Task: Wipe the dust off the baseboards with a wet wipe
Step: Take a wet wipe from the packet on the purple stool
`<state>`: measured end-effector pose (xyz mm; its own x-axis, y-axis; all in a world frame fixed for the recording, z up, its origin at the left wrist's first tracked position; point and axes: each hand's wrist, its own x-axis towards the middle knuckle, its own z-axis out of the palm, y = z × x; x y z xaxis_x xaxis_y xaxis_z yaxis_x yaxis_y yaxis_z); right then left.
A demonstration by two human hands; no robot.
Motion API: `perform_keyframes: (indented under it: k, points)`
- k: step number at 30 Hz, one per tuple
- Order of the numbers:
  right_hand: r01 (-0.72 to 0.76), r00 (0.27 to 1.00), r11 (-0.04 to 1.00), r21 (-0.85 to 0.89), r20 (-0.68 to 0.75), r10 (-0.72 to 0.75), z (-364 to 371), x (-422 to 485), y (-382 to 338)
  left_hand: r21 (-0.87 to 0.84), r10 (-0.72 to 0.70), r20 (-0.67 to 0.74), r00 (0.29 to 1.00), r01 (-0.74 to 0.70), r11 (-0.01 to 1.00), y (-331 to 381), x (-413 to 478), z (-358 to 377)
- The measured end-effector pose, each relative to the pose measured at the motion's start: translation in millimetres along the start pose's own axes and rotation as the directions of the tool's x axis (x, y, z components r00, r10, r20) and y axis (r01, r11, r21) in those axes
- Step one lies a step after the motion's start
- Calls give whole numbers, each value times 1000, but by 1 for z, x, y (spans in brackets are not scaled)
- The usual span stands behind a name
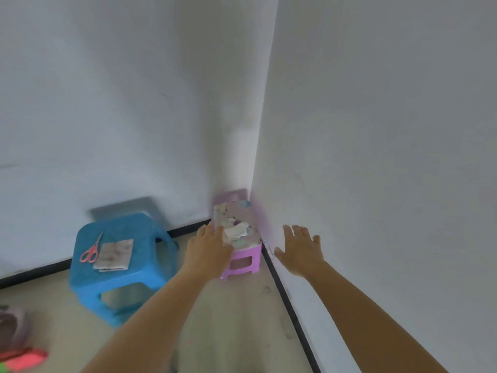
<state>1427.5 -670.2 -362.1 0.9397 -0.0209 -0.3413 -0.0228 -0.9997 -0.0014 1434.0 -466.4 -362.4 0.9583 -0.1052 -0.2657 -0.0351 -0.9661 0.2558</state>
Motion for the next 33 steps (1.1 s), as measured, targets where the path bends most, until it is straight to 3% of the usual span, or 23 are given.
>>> perform_keyframes:
  k: [5, 14, 20, 24, 28, 33]
  points:
    - [20, 993, 999, 46, 115, -25, 51, 116, -5, -99, -66, 105, 992, 77, 992, -26, 110, 57]
    - [0, 958, 994, 106, 286, -31, 218, 324, -21, -80, -93, 336, 937, 127, 989, -98, 307, 235]
    - [-2, 954, 980, 199, 295, -58, 305, 406, -38, 21, -46, 385, 922, 41, 999, -135, 372, 327]
    - [29, 959, 968, 248, 265, -97, 331, 435, -47, 55, 47, 402, 914, -76, 996, -149, 385, 358]
    - [17, 970, 978, 207, 233, -66, 336, 445, -53, 147, 30, 473, 880, -112, 983, -148, 386, 361]
    - [-66, 963, 966, 250, 271, -5, 323, 435, -52, 237, -5, 618, 786, -181, 954, -145, 404, 343]
